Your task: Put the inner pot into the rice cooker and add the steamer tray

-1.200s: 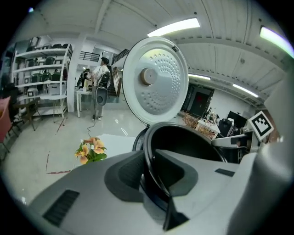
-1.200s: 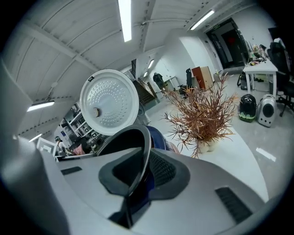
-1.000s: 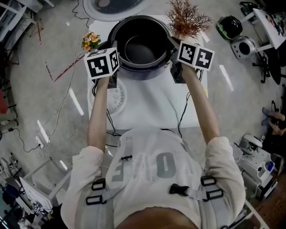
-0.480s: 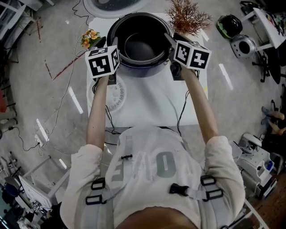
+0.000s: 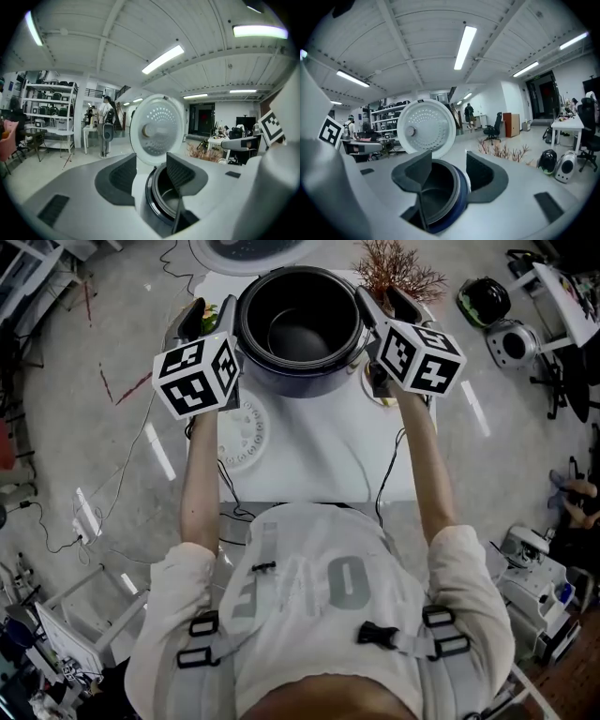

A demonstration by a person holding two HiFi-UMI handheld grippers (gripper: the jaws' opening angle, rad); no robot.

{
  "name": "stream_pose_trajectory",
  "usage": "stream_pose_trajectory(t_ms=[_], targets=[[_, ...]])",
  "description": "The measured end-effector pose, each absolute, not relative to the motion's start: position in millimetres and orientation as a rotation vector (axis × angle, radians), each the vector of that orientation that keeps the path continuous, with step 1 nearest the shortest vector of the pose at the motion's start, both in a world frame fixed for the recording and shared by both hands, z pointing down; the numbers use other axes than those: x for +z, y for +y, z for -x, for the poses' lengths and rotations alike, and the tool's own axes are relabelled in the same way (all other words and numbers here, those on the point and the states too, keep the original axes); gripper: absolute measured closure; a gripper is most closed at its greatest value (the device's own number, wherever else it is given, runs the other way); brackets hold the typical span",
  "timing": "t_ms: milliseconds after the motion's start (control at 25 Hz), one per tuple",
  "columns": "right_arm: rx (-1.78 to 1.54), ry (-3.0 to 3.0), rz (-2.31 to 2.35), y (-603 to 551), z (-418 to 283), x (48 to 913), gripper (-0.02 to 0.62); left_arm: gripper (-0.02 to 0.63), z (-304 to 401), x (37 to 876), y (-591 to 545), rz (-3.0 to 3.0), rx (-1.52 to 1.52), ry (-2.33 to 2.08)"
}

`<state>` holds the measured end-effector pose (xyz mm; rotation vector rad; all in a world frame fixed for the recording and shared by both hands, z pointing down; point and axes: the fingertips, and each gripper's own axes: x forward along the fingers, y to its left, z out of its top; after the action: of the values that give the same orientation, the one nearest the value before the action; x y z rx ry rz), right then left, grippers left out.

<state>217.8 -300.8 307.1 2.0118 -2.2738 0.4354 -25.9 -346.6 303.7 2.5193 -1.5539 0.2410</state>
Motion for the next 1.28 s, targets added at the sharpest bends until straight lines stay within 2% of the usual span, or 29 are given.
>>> stream_pose_trajectory(t_ms=[160, 280, 360, 520, 760, 1280], targets=[[0.135, -2.374, -2.016, -278.0, -199.3, 257.3, 0.403, 0.421, 37.9, 242.1, -318.2, -2.625, 0.007, -1.637], [-0.119, -2.410, -2.039, -251.4, -183.7, 225.2, 0.527, 0.425, 41.9, 204.5, -285.4, -2.718, -0.155, -1.681], [-0.232, -2.428, -2.039, -234.6, -168.5, 212.0, 0.570, 0.447, 48.2, 185.9, -261.5, -2.760, -0.246, -1.726], [-0.345, -2.476, -2.007, -207.0, -135.1, 203.2, 0.584, 0.499, 65.1, 170.5, -217.4, -2.765, -0.343, -1.842], [-0.358, -2.564, -1.957, -172.7, -95.8, 213.8, 0.584, 0.572, 89.7, 188.0, -174.9, -2.713, -0.289, -2.038], [-0.163, -2.607, -1.852, -152.6, -44.9, 273.7, 0.584, 0.584, 155.9, 237.7, -150.8, -2.538, -0.191, -2.168]])
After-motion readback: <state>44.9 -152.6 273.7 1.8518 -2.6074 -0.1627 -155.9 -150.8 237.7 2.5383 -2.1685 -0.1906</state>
